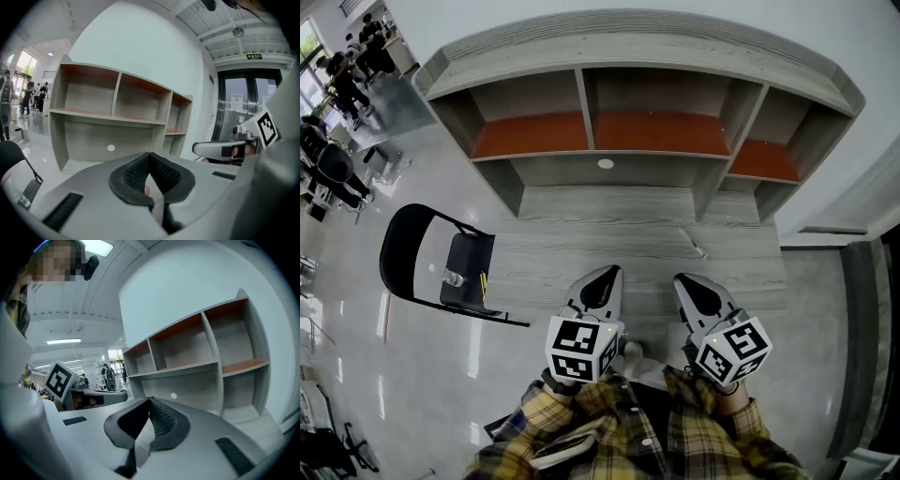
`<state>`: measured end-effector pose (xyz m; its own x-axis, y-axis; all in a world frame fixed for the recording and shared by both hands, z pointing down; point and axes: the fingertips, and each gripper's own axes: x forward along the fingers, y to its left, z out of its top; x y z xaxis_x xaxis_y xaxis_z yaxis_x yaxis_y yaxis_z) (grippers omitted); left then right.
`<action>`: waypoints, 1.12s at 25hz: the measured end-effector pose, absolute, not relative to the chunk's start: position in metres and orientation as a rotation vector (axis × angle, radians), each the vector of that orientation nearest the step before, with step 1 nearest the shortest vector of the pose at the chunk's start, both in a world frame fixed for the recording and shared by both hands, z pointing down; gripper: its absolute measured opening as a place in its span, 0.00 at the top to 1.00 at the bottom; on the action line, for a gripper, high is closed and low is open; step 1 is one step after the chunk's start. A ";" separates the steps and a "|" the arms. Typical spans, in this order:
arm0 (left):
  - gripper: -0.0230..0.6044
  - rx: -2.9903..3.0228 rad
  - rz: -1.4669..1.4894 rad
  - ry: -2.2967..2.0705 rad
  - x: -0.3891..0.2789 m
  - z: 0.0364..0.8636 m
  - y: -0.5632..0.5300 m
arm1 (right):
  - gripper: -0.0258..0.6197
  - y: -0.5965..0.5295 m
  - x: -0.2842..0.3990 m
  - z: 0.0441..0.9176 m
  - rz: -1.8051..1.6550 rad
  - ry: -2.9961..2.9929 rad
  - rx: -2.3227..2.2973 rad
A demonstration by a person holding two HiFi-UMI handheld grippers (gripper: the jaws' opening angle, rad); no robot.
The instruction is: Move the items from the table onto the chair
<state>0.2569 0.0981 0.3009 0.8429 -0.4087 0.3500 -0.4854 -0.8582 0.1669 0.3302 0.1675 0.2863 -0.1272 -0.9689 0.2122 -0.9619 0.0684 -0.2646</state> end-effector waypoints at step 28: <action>0.96 2.858 0.404 -0.617 0.268 0.280 0.104 | 0.93 0.166 0.331 0.284 -0.520 2.254 -2.115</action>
